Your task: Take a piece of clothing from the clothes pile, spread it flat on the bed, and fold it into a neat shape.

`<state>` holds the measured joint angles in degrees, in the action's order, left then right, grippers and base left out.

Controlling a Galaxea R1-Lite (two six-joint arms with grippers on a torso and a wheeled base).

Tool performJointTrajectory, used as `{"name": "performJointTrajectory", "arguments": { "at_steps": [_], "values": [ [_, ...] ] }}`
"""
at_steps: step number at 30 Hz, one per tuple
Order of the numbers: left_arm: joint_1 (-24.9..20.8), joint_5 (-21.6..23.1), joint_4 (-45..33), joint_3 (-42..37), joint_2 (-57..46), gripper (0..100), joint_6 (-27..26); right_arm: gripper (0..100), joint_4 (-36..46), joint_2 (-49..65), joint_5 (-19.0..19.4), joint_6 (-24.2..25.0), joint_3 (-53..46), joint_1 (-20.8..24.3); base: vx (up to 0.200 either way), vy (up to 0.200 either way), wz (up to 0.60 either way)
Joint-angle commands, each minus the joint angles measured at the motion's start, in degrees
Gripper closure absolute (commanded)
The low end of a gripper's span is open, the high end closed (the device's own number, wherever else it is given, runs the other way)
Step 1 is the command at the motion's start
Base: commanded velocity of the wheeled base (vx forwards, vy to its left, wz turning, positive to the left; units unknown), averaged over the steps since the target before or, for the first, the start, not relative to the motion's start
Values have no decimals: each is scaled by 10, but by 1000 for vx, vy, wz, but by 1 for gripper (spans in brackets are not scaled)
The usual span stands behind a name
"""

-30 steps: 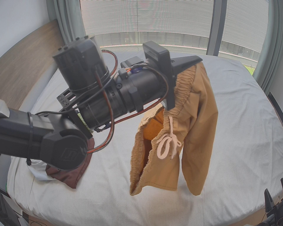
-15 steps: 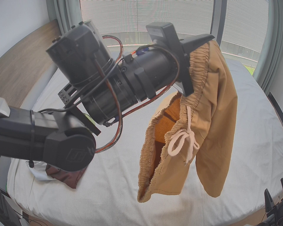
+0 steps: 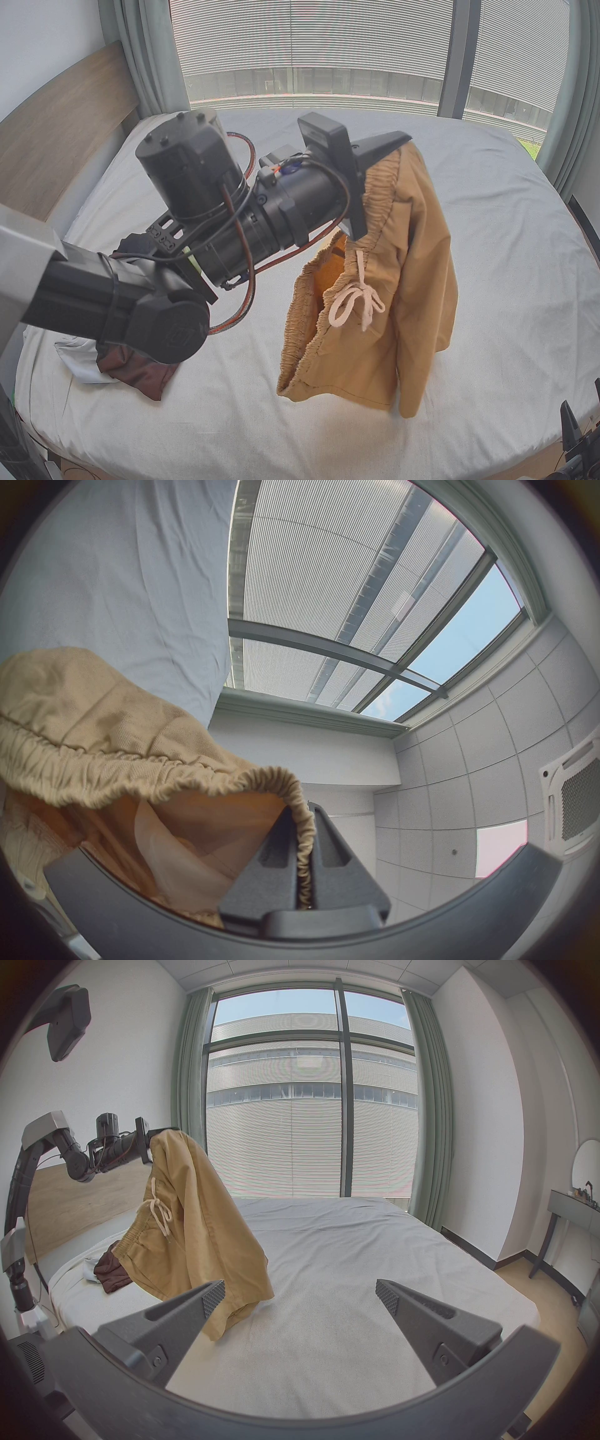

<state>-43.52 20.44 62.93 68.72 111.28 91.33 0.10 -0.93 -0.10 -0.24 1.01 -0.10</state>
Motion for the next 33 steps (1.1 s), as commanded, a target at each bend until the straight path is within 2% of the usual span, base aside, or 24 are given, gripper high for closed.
{"name": "performJointTrajectory", "arguments": {
  "at_steps": [1,10,16,25,33],
  "values": [
    [19,0,11,-39,6,100,-22,0,0,8,0,0,-10,0,0,0,0],
    [58,-3,28,-110,-4,100,-86,0,0,8,0,0,-10,0,0,0,0],
    [114,-8,86,-172,-4,100,-144,0,0,8,0,0,-10,0,0,0,0],
    [175,-2,131,-239,-30,100,-162,0,0,8,0,0,-10,-1,0,0,0],
    [236,-1,139,-286,-40,100,-219,0,0,8,0,0,-10,-1,0,0,0]
  ]
}}
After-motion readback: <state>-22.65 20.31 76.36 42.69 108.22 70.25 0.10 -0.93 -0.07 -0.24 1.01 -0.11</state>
